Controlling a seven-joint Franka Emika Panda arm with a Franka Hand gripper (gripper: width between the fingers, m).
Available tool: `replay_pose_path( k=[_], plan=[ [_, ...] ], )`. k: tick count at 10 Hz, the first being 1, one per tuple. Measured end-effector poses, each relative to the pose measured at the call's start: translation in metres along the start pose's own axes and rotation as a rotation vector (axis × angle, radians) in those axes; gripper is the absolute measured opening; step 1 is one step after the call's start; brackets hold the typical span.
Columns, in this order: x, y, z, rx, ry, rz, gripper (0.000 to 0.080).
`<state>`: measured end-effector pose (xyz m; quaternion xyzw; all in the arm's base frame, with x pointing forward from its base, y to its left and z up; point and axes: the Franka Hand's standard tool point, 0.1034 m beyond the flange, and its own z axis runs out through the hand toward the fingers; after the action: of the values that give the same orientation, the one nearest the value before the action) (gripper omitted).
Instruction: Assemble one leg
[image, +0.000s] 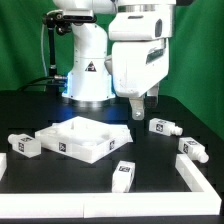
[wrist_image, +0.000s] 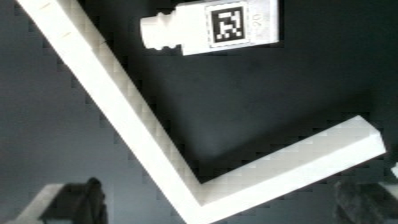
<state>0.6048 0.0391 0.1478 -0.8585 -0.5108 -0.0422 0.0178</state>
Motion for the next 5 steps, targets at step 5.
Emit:
replay_pose_path(
  k=[5],
  plan=[
    [0.0002,-0.0002,0.0001,0.003,0.005,0.01,0.065]
  ],
)
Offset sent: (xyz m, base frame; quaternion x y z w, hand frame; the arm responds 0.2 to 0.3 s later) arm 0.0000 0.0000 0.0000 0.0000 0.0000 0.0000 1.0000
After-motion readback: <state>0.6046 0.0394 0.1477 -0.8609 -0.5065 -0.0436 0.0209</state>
